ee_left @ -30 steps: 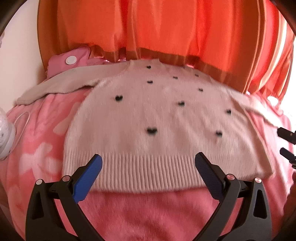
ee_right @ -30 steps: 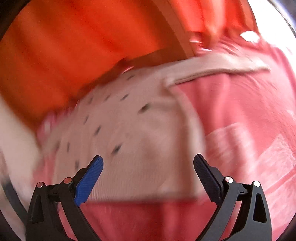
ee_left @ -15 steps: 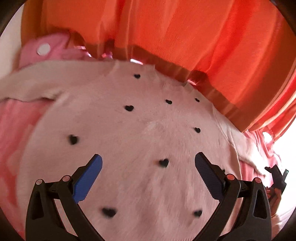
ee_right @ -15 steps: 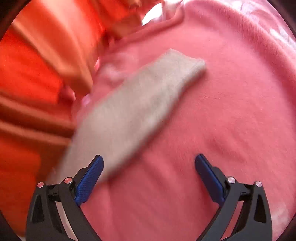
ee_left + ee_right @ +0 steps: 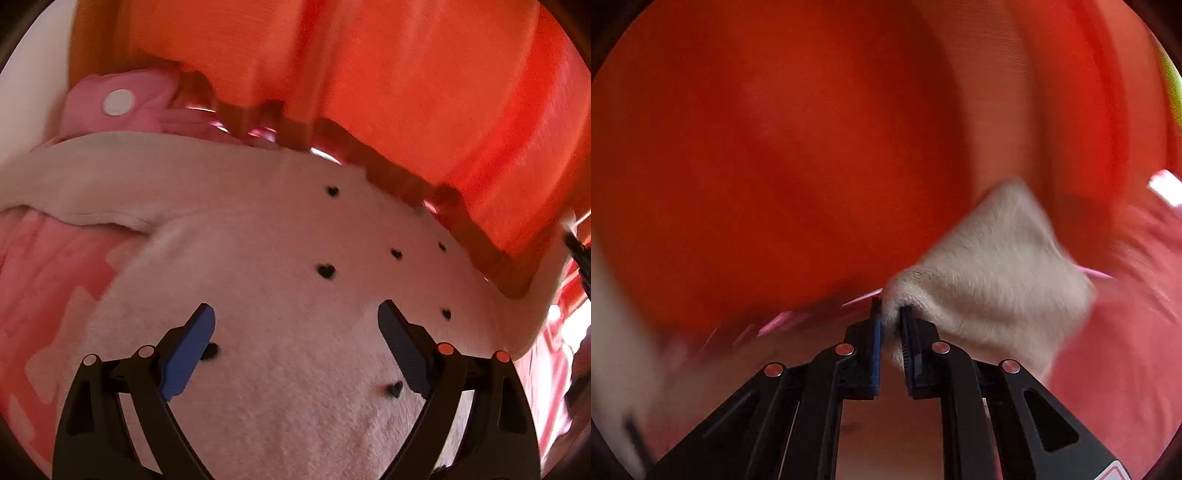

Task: Fold small clothes

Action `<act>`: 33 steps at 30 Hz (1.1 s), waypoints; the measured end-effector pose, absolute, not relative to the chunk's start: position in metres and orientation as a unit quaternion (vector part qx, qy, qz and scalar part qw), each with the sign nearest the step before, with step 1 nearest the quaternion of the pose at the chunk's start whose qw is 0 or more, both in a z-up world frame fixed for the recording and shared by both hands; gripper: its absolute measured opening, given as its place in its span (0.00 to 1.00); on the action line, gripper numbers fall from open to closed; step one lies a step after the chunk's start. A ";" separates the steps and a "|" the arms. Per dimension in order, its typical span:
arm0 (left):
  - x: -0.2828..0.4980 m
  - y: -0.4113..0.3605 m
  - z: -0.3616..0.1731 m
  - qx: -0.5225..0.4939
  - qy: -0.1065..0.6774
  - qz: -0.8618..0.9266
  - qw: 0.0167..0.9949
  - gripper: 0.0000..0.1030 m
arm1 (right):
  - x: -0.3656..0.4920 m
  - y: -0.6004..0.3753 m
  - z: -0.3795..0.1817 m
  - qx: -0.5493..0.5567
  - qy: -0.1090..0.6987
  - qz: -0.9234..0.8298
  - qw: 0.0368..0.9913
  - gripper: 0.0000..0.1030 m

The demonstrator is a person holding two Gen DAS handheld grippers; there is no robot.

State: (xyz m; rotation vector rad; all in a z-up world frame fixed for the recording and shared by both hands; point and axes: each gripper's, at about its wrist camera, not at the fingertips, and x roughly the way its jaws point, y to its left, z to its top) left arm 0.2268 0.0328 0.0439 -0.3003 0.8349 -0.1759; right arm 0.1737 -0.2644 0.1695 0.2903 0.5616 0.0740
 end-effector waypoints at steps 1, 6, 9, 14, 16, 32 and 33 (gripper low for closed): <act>0.228 0.038 0.044 -0.151 0.403 -0.081 0.899 0.85 | 0.181 -0.235 0.162 0.127 0.288 0.062 0.947 0.12; 0.240 0.063 0.039 -0.177 0.410 -0.068 0.892 0.87 | 0.202 -0.132 0.086 0.111 0.403 0.098 0.903 0.13; 0.252 0.072 0.031 -0.195 0.429 -0.074 0.879 0.89 | 0.179 -0.168 0.082 0.173 0.400 0.067 0.898 0.30; 0.273 0.068 0.019 -0.224 0.443 -0.084 0.864 0.90 | 0.127 -0.263 0.071 0.279 0.399 -0.023 0.873 0.48; 0.283 0.067 0.014 -0.240 0.448 -0.089 0.856 0.90 | 0.100 -0.298 0.062 0.330 0.395 -0.054 0.856 0.50; 0.329 0.083 0.007 -0.327 0.433 -0.143 0.827 0.04 | 0.155 -0.338 0.005 0.449 0.347 -0.059 0.821 0.12; 0.331 0.081 0.019 -0.320 0.415 -0.150 0.839 0.00 | 0.157 -0.338 0.011 0.442 0.342 -0.055 0.828 0.08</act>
